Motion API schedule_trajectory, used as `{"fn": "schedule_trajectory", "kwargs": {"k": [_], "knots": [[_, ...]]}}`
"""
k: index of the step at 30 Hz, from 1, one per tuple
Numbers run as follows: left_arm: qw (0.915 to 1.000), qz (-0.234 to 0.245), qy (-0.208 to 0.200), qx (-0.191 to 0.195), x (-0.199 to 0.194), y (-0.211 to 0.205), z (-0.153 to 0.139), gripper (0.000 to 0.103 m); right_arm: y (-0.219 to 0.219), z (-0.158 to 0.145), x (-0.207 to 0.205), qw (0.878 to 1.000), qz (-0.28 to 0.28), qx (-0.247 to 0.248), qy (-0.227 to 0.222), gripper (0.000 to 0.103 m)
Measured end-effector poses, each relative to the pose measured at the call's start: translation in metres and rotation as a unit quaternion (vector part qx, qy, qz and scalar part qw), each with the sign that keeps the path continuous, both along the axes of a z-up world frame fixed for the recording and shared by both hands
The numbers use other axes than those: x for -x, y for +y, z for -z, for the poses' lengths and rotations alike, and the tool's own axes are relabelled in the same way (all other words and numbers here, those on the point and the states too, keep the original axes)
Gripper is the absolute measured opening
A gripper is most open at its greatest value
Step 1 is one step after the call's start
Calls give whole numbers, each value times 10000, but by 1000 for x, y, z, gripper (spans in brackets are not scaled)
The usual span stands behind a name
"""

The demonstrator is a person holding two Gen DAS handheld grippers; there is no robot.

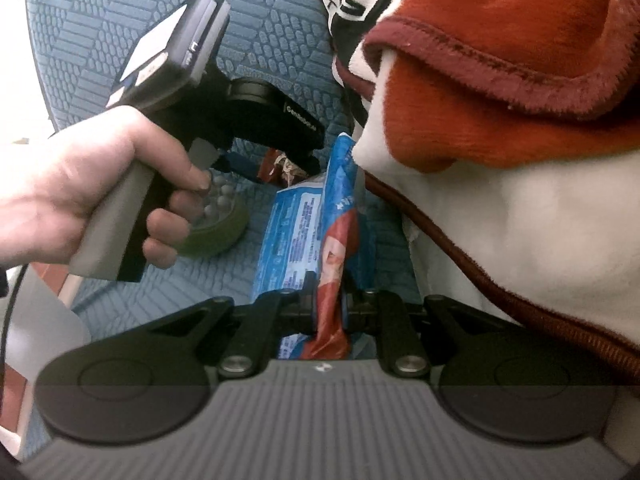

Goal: Organize soft objects
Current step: 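Lift the candy wrapper with the left tool while the right tool lifts the blue packet, then carry the candy wrapper and blue snack packet over the pink box with both tools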

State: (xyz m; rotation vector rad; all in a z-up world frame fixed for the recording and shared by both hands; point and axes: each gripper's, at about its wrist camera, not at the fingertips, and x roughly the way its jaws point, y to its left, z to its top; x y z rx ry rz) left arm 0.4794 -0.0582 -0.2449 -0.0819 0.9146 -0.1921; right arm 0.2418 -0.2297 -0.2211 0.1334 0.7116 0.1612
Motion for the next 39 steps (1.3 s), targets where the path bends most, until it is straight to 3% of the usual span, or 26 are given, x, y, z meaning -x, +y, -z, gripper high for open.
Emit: {"fn": "schedule_trajectory", "kwargs": {"k": [1, 4, 12, 17, 23, 28, 32, 39], "knots": [[10000, -50, 19, 20, -2, 0, 2, 48, 0, 0, -1, 10000, 4, -1, 10, 14], [9999, -18, 14, 147, -3, 3, 6, 39, 2, 1, -4, 10000, 35, -26, 47, 14], [9997, 149, -57, 200, 17, 18, -9, 38, 12, -7, -11, 9998, 92, 152, 124, 13], [9979, -21, -119, 637, 42, 46, -30, 38, 28, -21, 0, 9997, 37, 242, 13, 13], [9935, -272, -188, 1093, 99, 81, -64, 38, 44, -39, 23, 9995, -74, 299, -51, 13], [9946, -228, -363, 949, 150, 97, -90, 37, 47, -48, 43, 9994, -84, 347, 11, 14], [9929, -296, -472, 1053, 187, 111, -101, 37, 42, -65, 60, 9994, -22, 347, 6, 14], [9941, -199, -610, 876, 257, 104, -113, 38, 42, -83, 98, 9997, -39, 223, -11, 14]]}}
